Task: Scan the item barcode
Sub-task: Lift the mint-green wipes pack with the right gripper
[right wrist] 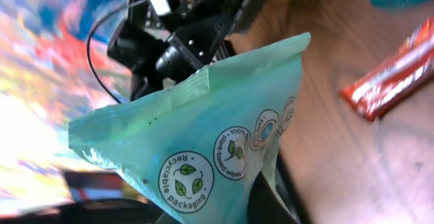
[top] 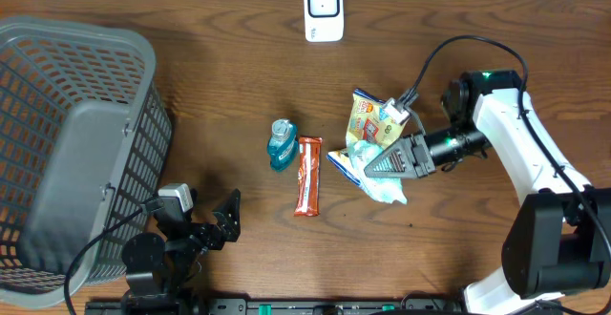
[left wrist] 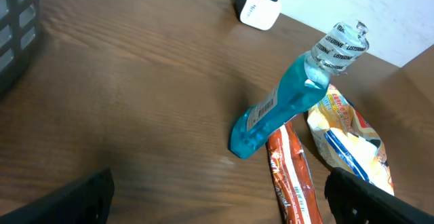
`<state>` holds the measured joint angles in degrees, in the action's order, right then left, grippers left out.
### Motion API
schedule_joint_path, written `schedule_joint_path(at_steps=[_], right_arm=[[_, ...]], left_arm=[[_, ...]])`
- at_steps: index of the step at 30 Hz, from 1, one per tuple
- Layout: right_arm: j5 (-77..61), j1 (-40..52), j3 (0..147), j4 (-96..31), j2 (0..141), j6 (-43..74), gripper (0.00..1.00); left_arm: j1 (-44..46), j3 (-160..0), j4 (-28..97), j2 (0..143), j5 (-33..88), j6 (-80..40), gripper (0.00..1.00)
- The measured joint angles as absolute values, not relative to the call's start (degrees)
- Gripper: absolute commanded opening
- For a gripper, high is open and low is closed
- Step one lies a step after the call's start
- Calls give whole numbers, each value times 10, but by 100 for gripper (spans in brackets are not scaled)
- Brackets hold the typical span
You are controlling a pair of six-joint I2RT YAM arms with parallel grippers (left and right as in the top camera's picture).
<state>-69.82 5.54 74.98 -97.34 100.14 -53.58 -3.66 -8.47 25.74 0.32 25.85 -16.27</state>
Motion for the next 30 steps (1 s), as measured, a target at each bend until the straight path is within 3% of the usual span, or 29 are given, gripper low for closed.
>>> schedule_joint_path(at_steps=[3, 5, 11, 16, 19, 23, 25, 26, 28, 30], right_arm=[[-698, 58, 750, -974, 1001, -623, 5], [-691, 63, 750, -973, 1001, -671, 1], [-616, 68, 750, -909, 1001, -709, 1], [-526, 69, 750, -713, 1001, -551, 3], [-392, 78, 749, -576, 1001, -375, 2], [-220, 100, 737, -512, 1001, -222, 3], [-167, 120, 719, -498, 1001, -173, 22], [-153, 129, 711, -491, 1001, -159, 49], [-132, 145, 696, -485, 1001, -142, 86], [-119, 157, 688, -486, 1001, -125, 98]], left_arm=[[-37, -85, 257, 3, 258, -163, 99], [-37, -85, 257, 3, 258, -163, 99], [-37, -85, 257, 3, 258, -163, 99], [-37, -85, 257, 3, 258, -163, 99], [-37, -85, 258, 3, 258, -163, 99], [-37, -85, 257, 3, 258, -163, 99], [-37, -85, 257, 3, 258, -163, 99], [-37, -85, 258, 3, 258, -163, 99], [-37, -85, 258, 3, 258, -163, 99], [-37, -85, 257, 3, 258, -163, 99]])
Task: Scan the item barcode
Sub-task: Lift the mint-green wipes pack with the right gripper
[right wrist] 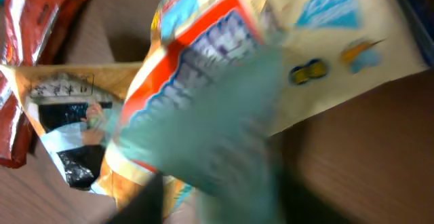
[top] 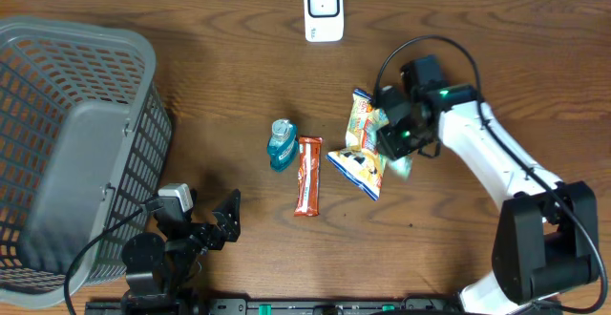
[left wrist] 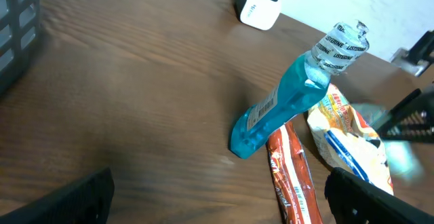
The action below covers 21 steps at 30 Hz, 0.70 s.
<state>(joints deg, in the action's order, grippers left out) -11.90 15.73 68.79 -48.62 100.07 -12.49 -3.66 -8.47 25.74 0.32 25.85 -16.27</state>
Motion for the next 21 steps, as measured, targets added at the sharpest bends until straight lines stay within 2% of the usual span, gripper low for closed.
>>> schedule_joint_path(at_steps=[8, 13, 20, 21], right_arm=[[-60, 163, 688, -494, 1000, -61, 99], [8, 163, 687, -548, 984, 6, 99], [65, 163, 688, -642, 932, 226, 99], [60, 163, 688, -641, 931, 254, 96]], left_arm=[[-37, -85, 258, 3, 258, -163, 99], [-37, -85, 257, 3, 258, -163, 99], [-37, -85, 258, 3, 258, -163, 99], [-37, -85, 258, 3, 258, -163, 99]])
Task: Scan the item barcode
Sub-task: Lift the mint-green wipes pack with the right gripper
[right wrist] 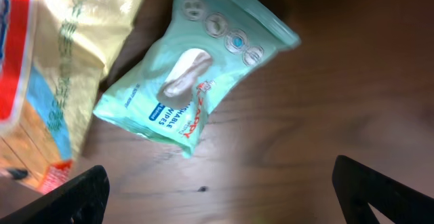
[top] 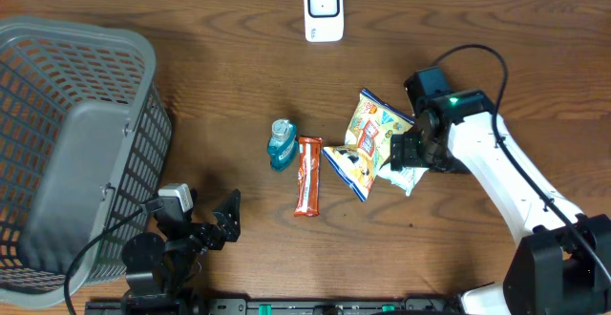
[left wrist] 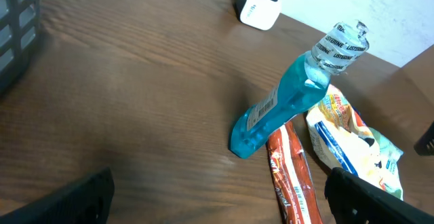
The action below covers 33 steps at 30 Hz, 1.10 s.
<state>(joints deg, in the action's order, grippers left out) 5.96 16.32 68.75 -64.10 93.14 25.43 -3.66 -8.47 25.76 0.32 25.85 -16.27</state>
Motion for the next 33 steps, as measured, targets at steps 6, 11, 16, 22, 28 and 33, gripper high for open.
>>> schedule_joint_path(at_steps=[6, 11, 16, 22, 28, 33], right_arm=[[-2, 169, 665, -576, 931, 366, 68], [-7, 196, 620, -516, 932, 480, 68], [22, 214, 609, -500, 932, 542, 69], [56, 215, 609, -473, 932, 575, 64], [61, 215, 609, -443, 971, 585, 63], [65, 214, 609, -452, 1038, 588, 58]], left_arm=[[-37, -85, 258, 3, 258, -163, 99], [-37, -85, 258, 3, 258, -163, 99], [-37, -85, 258, 3, 258, -163, 99], [-37, -85, 258, 3, 258, -163, 99], [-37, -85, 258, 3, 258, -163, 99], [-37, -85, 258, 3, 258, -163, 99]])
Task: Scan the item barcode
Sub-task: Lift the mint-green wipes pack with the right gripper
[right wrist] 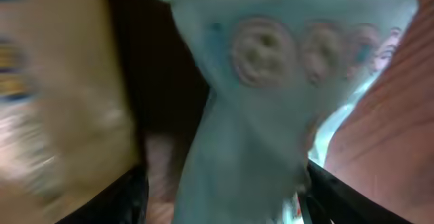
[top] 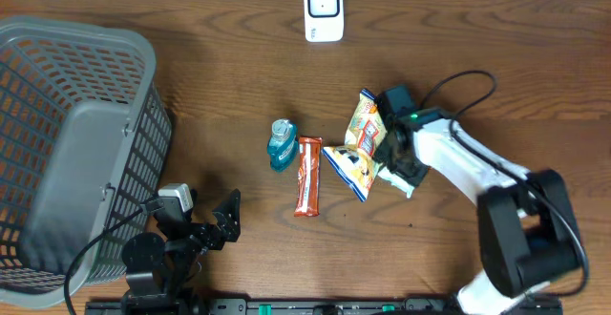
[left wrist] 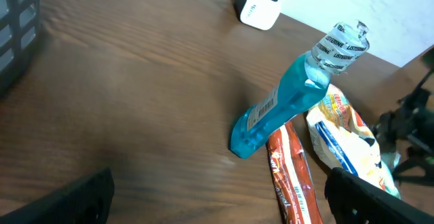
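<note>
A pale green wipes pack [right wrist: 258,115] fills the blurred right wrist view, squeezed narrow between the two dark fingers of my right gripper [right wrist: 224,203], which is shut on it. Overhead, the right gripper [top: 393,157] sits low over the wipes pack [top: 401,180], beside a yellow chips bag [top: 361,129]. The white barcode scanner [top: 324,10] stands at the table's far edge. My left gripper [left wrist: 224,210] is open near the front edge with nothing between its fingers. A blue mouthwash bottle [left wrist: 285,108] and a red snack bar [left wrist: 293,176] lie ahead of it.
A grey mesh basket [top: 67,143] takes up the left side of the table. The blue bottle [top: 281,145] and red bar [top: 307,175] lie side by side mid-table. The right arm's cable [top: 468,91] loops behind it.
My right gripper was open above the wipes pack lying on the table. Now it is down on the pack with its fingers drawn in against it. The left arm has not moved.
My right gripper first held the wipes pack up off the table, right of the chips bag. Then it was over the chips bag, blurred. Later the pack lay on the table under the open gripper. Now the fingers are on the pack again.
</note>
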`<state>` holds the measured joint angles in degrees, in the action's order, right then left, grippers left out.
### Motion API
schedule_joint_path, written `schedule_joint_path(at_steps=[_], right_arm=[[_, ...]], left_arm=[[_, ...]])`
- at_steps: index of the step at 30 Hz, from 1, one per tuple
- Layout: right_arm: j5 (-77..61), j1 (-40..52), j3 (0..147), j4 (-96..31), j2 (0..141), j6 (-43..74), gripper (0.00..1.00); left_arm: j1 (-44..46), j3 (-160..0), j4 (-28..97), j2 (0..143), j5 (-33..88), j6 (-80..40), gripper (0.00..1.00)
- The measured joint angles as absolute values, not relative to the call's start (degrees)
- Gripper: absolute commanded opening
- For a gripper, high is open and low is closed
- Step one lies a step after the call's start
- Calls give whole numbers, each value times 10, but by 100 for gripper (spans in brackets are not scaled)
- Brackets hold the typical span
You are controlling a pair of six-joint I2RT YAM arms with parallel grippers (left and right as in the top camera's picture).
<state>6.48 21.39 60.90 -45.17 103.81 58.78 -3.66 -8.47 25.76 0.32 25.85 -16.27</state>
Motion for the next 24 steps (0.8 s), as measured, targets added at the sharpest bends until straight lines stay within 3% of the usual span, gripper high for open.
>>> schedule_joint_path(at_steps=[3, 6, 9, 17, 24], right_arm=[[69, 209, 615, -455, 1054, 592, 44], [70, 204, 627, -469, 1065, 592, 16], [73, 200, 636, -486, 1073, 591, 1], [24, 176, 645, -495, 1072, 499, 1], [-201, 136, 646, -531, 1002, 191, 1]], left_arm=[[-37, -85, 258, 3, 258, -163, 99], [-37, -85, 258, 3, 258, -163, 99], [-37, -85, 258, 3, 258, -163, 99], [-37, -85, 258, 3, 258, -163, 99], [-37, -85, 258, 3, 258, -163, 99]])
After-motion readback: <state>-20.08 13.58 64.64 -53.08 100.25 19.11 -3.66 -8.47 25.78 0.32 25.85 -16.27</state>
